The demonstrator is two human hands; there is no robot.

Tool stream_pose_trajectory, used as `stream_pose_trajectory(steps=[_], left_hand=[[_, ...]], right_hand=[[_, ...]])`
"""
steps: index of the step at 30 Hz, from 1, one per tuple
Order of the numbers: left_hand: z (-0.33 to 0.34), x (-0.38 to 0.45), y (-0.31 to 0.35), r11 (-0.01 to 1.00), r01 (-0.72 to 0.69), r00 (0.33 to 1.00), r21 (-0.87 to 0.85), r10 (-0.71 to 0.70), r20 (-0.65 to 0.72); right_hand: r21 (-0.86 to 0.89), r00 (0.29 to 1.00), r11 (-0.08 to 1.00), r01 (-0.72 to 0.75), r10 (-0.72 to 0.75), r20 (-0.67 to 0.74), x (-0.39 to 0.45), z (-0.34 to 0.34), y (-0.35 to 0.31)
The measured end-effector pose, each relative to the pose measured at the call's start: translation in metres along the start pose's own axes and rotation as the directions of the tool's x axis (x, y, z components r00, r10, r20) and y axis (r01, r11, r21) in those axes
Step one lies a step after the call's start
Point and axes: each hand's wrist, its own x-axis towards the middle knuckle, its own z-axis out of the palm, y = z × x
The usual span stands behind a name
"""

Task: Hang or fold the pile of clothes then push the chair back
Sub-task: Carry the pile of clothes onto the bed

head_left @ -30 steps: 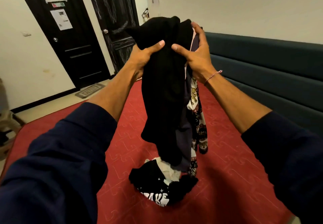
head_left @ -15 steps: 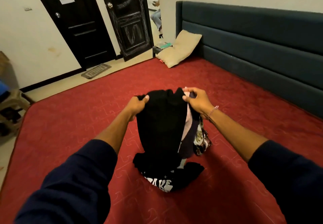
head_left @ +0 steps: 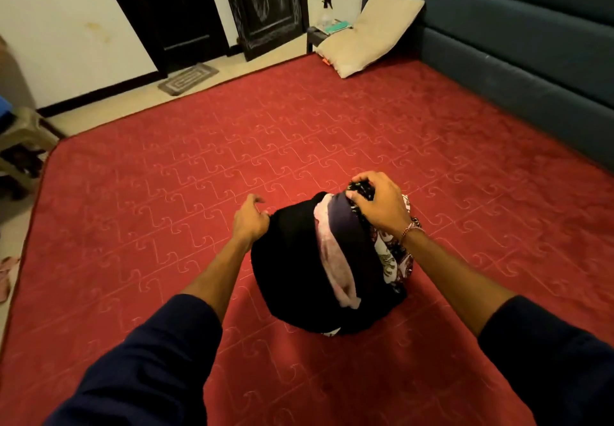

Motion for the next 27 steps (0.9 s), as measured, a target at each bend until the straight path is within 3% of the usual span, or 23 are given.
stream_pose_trajectory(steps=[4, 7, 10, 14, 18, 23, 27], left_hand=[[0.031, -0.007, -0.019, 0.973, -0.143, 0.975, 0.184, 0.106, 0.197], [0.054, -0.014, -0.035, 0.958, -0.195, 0.917, 0.210, 0.102, 0.386], [0.076, -0.015, -0.053, 0.943, -0.205, 0.899, 0.261, 0.076, 0.432], [0.098, -0.014, -0.079, 0.888, -0.206, 0.894, 0.410, 0.001, 0.447], [0.115, -0.024, -0.103, 0.826, -0.208, 0.934, 0.524, 0.008, 0.357], [0.138, -0.040, -0.134, 0.878, -0.249, 0.916, 0.408, 0.076, 0.394], [0.145, -0.063, -0.154, 0.903, -0.270, 0.897, 0.335, 0.109, 0.428]], right_hand=[[-0.260, 0.972, 0.962, -0.087, 0.139, 0.191, -0.006, 0.021, 0.016], [-0.300, 0.938, 0.951, -0.077, 0.171, 0.303, -0.021, 0.041, 0.033], [-0.293, 0.879, 0.955, 0.038, 0.108, 0.464, -0.034, 0.064, 0.058], [-0.407, 0.735, 0.888, 0.215, 0.127, 0.666, -0.053, 0.091, 0.105], [-0.556, 0.732, 0.801, 0.221, 0.241, 0.638, -0.079, 0.100, 0.150], [-0.785, 0.691, 0.604, 0.135, 0.511, 0.512, -0.110, 0.096, 0.183], [-0.758, 0.621, 0.642, 0.115, 0.549, 0.559, -0.130, 0.084, 0.196]])
